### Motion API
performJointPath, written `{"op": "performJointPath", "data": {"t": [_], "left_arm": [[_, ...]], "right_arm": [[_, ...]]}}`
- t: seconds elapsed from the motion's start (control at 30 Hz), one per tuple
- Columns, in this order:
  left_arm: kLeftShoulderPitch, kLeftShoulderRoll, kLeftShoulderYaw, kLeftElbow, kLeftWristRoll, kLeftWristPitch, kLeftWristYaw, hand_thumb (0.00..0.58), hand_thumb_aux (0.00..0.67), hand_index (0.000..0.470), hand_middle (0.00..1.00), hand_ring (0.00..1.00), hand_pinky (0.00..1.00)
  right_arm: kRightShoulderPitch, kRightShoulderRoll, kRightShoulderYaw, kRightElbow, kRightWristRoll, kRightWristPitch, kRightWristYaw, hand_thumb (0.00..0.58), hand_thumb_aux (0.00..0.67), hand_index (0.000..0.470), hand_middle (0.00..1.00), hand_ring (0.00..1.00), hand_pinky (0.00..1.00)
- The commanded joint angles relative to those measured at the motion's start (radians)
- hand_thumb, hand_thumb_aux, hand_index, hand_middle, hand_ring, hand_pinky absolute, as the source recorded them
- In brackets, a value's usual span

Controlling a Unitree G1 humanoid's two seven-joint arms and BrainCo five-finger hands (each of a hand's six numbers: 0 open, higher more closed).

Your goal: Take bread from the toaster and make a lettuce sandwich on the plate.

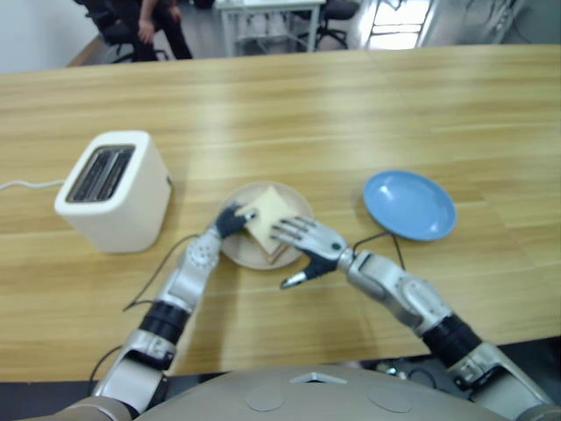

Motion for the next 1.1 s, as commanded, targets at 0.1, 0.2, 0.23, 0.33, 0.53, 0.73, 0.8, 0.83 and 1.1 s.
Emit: {"op": "performJointPath", "data": {"t": [0.1, 0.2, 0.23, 0.33, 0.53, 0.73, 0.8, 0.83, 1.1], "left_arm": [[0.028, 0.002, -0.023, 0.03, 0.02, 0.017, -0.02, 0.58, 0.67, 0.46, 1.0, 1.0, 1.0], [0.03, 0.004, -0.025, 0.017, 0.031, 0.02, -0.021, 0.58, 0.67, 0.46, 1.0, 1.0, 1.0], [0.032, 0.004, -0.024, 0.013, 0.031, 0.02, -0.025, 0.58, 0.67, 0.46, 1.0, 1.0, 1.0], [0.037, 0.011, -0.033, -0.016, 0.051, 0.013, -0.027, 0.58, 0.67, 0.46, 1.0, 1.0, 1.0], [0.032, 0.066, -0.076, -0.165, 0.189, -0.026, 0.028, 0.0, 0.0, 0.0, 0.07, 0.07, 0.07], [0.024, 0.122, -0.06, -0.379, 0.343, -0.041, 0.112, 0.0, 0.0, 0.0, 0.0, 0.0, 0.0], [0.021, 0.14, -0.049, -0.438, 0.401, -0.034, 0.132, 0.0, 0.0, 0.0, 0.0, 0.0, 0.0], [0.021, 0.147, -0.043, -0.459, 0.419, -0.032, 0.137, 0.0, 0.0, 0.0, 0.0, 0.0, 0.0], [0.04, 0.194, 0.043, -0.532, 0.436, -0.039, 0.131, 0.0, 0.0, 0.0, 0.0, 0.0, 0.0]], "right_arm": [[-0.023, 0.028, 0.115, 0.087, -0.078, 0.007, 0.036, 0.0, 0.0, 0.0, 0.0, 0.0, 0.0], [-0.013, 0.032, 0.148, 0.103, -0.083, 0.011, 0.07, 0.0, 0.0, 0.0, 0.0, 0.0, 0.0], [-0.009, 0.033, 0.154, 0.108, -0.082, 0.012, 0.083, 0.0, 0.0, 0.0, 0.0, 0.0, 0.0], [0.008, 0.031, 0.164, 0.119, -0.072, 0.032, 0.14, 0.0, 0.0, 0.0, 0.0, 0.0, 0.0], [0.073, 0.011, 0.168, 0.08, -0.023, 0.087, 0.282, 0.0, 0.0, 0.0, 0.0, 0.0, 0.0], [0.087, 0.003, 0.18, 0.073, 0.007, 0.111, 0.337, 0.0, 0.0, 0.0, 0.0, 0.0, 0.0], [0.09, 0.003, 0.184, 0.077, 0.012, 0.117, 0.348, 0.0, 0.0, 0.0, 0.0, 0.0, 0.0], [0.092, 0.005, 0.185, 0.08, 0.018, 0.12, 0.353, 0.0, 0.0, 0.0, 0.0, 0.0, 0.0], [0.108, 0.004, 0.19, 0.084, 0.039, 0.142, 0.397, 0.0, 0.0, 0.0, 0.0, 0.0, 0.0]]}}
